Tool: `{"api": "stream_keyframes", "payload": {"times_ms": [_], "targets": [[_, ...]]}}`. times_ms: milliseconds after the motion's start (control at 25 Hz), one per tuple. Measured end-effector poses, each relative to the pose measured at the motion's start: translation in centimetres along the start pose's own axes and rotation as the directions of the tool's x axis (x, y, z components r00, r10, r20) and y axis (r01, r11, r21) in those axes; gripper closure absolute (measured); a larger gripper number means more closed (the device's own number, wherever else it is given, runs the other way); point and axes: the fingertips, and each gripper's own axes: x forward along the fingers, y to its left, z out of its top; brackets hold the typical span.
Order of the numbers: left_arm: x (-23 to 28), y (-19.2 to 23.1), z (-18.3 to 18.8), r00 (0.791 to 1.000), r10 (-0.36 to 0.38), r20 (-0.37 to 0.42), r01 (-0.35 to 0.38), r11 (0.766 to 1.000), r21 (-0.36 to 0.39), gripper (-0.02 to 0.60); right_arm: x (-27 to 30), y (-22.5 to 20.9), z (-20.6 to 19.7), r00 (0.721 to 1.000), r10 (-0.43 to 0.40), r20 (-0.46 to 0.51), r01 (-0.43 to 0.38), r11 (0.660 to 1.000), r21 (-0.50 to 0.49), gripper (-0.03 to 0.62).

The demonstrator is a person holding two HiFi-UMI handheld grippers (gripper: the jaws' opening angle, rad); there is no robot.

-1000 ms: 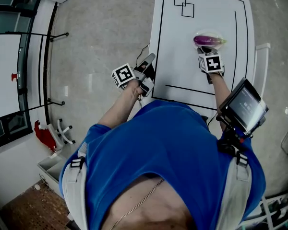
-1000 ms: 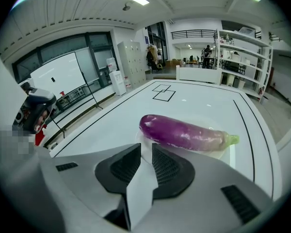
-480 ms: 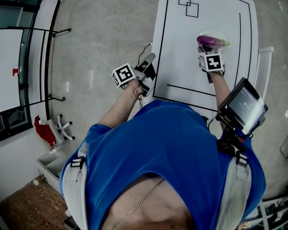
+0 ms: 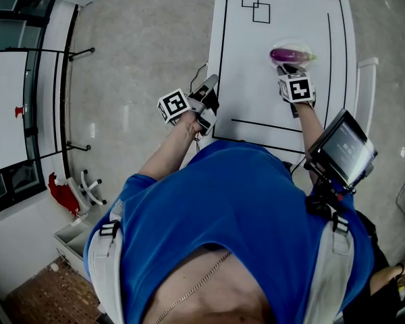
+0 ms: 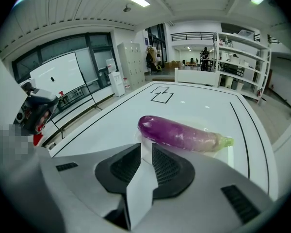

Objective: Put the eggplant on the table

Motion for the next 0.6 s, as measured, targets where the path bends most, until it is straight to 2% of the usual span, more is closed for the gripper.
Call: {"api": "stream_keyframes", "payload": {"times_ms": [280, 600], "targets": [[1.7, 0.3, -0.3, 0.999, -0.02, -0.031, 0.021, 1.0, 0.01, 0.574, -0.4, -0.8, -0.5, 0.999, -0.025, 0.022, 0.025, 0.999, 0.022, 0.522], [0.2, -2.0, -1.3, 0.991, -0.084, -0.1, 0.086, 0.996, 0.02, 0.574, -5.3, 1.4, -0.8, 0.993, -0.094, 0.07, 0.09, 0.994, 0.069, 0.522]]}}
